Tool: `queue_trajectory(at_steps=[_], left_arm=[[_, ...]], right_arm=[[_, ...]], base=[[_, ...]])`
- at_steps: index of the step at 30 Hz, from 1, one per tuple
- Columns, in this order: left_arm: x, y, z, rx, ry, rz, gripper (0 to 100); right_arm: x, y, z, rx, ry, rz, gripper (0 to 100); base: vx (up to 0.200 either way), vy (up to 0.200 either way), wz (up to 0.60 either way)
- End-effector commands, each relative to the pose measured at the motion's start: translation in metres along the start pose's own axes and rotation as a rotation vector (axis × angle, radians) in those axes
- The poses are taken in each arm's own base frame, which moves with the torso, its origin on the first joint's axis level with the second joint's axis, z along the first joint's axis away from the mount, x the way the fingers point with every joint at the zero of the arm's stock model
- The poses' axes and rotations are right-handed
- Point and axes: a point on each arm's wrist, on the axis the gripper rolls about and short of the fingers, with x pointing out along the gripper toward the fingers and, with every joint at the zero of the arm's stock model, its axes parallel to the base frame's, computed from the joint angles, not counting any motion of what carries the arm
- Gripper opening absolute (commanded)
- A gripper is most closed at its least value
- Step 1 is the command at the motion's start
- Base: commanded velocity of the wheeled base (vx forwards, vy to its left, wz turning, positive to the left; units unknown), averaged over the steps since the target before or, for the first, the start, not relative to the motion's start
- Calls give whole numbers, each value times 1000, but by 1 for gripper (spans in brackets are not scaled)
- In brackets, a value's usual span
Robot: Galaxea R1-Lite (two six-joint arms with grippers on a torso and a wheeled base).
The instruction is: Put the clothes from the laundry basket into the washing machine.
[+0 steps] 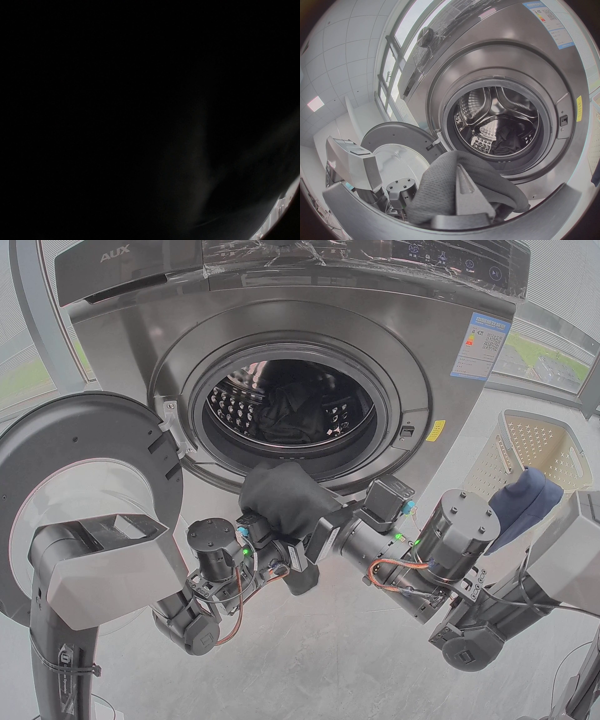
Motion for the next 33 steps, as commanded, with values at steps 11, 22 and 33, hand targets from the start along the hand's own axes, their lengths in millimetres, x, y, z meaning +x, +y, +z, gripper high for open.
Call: queue_trajectory(at_steps=[11,22,33], left_arm=[[-19,-5,46,-2,-85,15,0],[-39,-20,76,-9,-132,-17,0],[-49,-23,86,-45,-146,-25,0]], right_arm=[[-20,-76,-2,-32,51,-237,0],[-23,-78,-28,-30,127,-244,0],[-52,-57,-38,-50,243,-186,100]], base=[[0,0,0],[0,0,0],[0,0,0]])
